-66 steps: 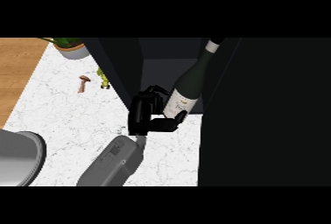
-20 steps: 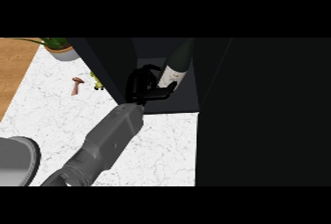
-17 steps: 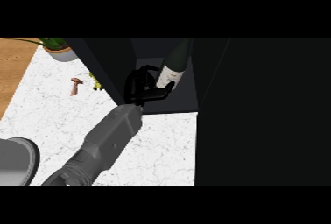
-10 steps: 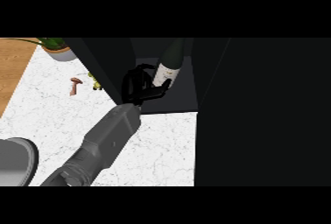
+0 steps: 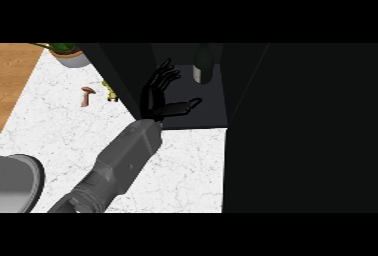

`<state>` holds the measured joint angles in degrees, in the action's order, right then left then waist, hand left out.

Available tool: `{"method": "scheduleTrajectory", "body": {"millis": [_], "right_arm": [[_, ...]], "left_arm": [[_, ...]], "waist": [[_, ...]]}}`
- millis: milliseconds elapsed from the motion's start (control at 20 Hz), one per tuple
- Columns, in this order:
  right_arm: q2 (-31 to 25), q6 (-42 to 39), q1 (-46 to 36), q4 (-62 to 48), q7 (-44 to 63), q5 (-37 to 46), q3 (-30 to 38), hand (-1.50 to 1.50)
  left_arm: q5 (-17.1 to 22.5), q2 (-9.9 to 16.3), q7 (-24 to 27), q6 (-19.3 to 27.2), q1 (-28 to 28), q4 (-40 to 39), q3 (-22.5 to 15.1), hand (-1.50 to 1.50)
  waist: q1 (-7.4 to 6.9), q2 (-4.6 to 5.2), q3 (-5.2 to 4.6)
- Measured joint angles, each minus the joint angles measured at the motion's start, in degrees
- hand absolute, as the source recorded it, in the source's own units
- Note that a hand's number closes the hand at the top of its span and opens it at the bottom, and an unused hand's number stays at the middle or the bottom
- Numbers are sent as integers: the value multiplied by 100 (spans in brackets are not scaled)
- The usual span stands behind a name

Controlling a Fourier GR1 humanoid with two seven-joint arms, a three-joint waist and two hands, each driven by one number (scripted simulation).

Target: Pick up the wine, place it into the cabinet and close the cabinet

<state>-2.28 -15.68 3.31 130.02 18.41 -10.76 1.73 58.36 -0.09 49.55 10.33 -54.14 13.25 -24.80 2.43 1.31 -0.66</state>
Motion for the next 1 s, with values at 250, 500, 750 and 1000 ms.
{"method": "scheduleTrajectory", "body": {"millis": [250,500,750,1000], "right_arm": [[-59,-13,74,137,71,-54,68,-150],[-46,17,161,240,129,-49,68,-150],[-62,44,180,256,203,-67,106,-150],[10,131,161,294,245,57,9,-150]], "left_arm": [[-106,-3,23,4,93,232,-74,-150],[-261,9,-84,208,376,797,-246,-150],[-550,167,-347,449,998,1939,-594,-150],[-798,721,-1008,730,1753,3674,-1047,-150]], "waist": [[-63,-13,-11],[-184,-77,10],[-337,-159,42],[-415,-198,62]]}}
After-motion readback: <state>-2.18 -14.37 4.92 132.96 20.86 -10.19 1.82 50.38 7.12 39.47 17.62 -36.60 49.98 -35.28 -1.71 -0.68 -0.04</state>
